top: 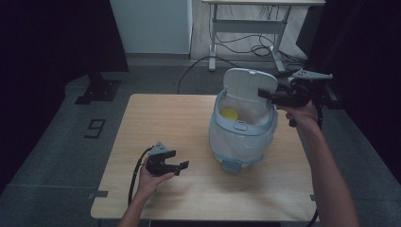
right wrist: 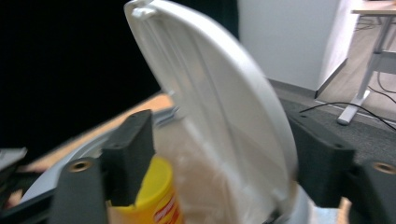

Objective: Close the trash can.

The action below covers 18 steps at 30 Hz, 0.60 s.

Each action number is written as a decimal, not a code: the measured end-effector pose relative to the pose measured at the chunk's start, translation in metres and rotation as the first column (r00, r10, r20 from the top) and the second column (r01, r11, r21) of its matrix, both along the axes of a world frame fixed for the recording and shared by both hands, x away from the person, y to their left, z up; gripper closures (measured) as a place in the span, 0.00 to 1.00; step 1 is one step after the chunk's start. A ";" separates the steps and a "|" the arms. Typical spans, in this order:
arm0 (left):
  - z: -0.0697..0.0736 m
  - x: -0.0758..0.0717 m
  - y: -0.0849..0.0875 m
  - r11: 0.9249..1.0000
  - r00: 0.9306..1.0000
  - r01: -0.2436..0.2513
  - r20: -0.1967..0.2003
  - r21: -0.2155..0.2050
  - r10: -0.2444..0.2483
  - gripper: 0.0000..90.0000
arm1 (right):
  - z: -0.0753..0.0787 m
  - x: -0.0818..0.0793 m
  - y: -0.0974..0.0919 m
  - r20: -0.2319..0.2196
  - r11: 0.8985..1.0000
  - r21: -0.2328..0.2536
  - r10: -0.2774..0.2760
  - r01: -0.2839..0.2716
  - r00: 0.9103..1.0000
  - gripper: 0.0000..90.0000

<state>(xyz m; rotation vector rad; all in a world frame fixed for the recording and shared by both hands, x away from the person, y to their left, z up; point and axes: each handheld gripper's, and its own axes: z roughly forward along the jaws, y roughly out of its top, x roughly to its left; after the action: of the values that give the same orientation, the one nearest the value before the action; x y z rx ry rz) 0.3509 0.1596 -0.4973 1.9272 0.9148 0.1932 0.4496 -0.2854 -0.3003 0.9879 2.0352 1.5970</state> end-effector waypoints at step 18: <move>-0.002 -0.002 -0.007 1.000 1.000 0.019 -0.005 0.013 -0.019 0.23 | -0.026 -0.040 0.021 -0.059 0.994 -0.058 0.091 -0.095 0.994 0.17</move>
<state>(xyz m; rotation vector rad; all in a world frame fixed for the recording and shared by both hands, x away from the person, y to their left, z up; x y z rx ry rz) 0.3488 0.1522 -0.4988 1.9484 0.9001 0.1829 0.4094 -0.2640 -0.3264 0.9393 2.1839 1.5600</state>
